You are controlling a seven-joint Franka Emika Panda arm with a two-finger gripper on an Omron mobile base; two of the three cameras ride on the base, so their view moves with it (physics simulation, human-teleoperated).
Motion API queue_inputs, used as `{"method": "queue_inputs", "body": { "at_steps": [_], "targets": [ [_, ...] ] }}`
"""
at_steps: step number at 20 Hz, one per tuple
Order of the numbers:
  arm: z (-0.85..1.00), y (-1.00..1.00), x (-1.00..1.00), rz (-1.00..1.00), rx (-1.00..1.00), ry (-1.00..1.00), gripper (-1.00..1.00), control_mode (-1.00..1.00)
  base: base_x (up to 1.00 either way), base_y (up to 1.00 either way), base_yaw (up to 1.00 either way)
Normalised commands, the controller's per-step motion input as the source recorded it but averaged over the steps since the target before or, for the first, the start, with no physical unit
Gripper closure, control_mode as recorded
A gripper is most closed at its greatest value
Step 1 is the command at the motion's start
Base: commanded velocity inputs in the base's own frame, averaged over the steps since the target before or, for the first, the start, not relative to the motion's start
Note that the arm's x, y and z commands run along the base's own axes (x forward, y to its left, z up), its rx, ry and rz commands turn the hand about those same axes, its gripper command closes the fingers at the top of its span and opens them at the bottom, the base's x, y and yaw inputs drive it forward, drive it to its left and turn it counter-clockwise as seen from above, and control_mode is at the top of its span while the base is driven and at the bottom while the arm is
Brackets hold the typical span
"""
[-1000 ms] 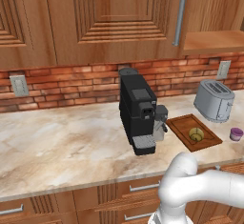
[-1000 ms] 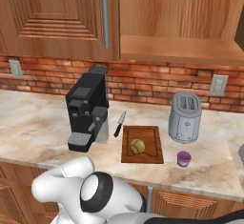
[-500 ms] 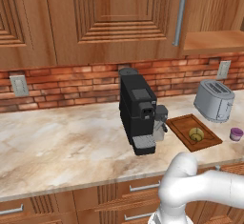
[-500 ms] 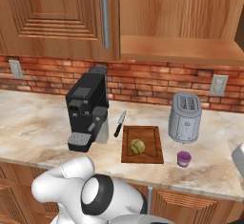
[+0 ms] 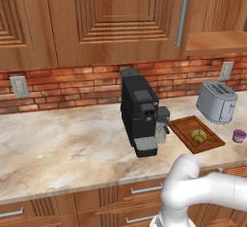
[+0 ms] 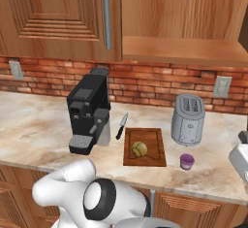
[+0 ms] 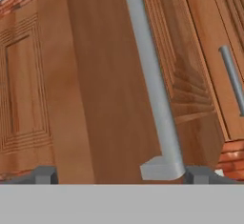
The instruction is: Pick the bread, place it on the cutting board, pick the jam, place it on the counter, and close the cabinet.
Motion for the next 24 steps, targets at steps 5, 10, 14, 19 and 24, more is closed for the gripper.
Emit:
{"method": "queue_inputs", "body": {
  "at_steps": [5, 10, 14, 19, 24],
  "targets": [
    [0.00, 0.02, 0.23, 0.13, 0.00, 0.02, -1.00, -1.00, 0.00, 0.00, 0.00],
    [0.00, 0.04, 0.18, 0.15, 0.00, 0.01, -1.00, -1.00, 0.00, 0.00, 0.00],
    [0.00, 0.08, 0.14, 0.16, 0.00, 0.00, -1.00, -1.00, 0.00, 0.00, 0.00],
    [0.00, 0.10, 0.10, 0.18, 0.00, 0.00, -1.00, -1.00, 0.00, 0.00, 0.00],
    [0.00, 0.10, 0.11, 0.18, 0.00, 0.00, -1.00, -1.00, 0.00, 0.00, 0.00]
  ]
}}
